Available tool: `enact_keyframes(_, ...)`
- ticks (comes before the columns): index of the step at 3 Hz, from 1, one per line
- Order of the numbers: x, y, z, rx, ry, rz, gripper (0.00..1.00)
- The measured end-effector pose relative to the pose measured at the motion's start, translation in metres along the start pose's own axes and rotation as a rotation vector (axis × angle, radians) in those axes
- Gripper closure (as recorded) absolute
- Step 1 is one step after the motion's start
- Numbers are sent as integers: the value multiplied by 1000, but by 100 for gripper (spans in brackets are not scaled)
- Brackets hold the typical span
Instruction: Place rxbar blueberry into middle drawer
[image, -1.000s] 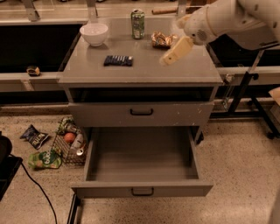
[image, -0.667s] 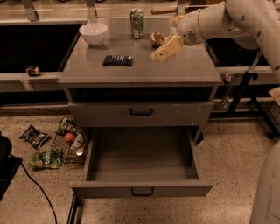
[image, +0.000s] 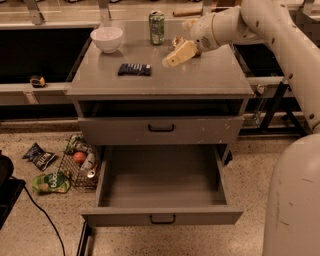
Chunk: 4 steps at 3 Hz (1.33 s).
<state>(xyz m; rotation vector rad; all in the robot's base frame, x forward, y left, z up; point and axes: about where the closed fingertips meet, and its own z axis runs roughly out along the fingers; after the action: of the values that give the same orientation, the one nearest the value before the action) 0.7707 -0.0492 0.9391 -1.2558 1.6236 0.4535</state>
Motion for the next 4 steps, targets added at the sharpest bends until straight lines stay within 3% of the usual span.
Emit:
enact_keyframes(1, 1, 1, 6, -4, -9, 6, 0)
enact_keyframes(2, -3, -4, 31, 15, -53, 41, 0)
enact_keyframes(4, -12, -9, 113, 25, -136, 141, 0)
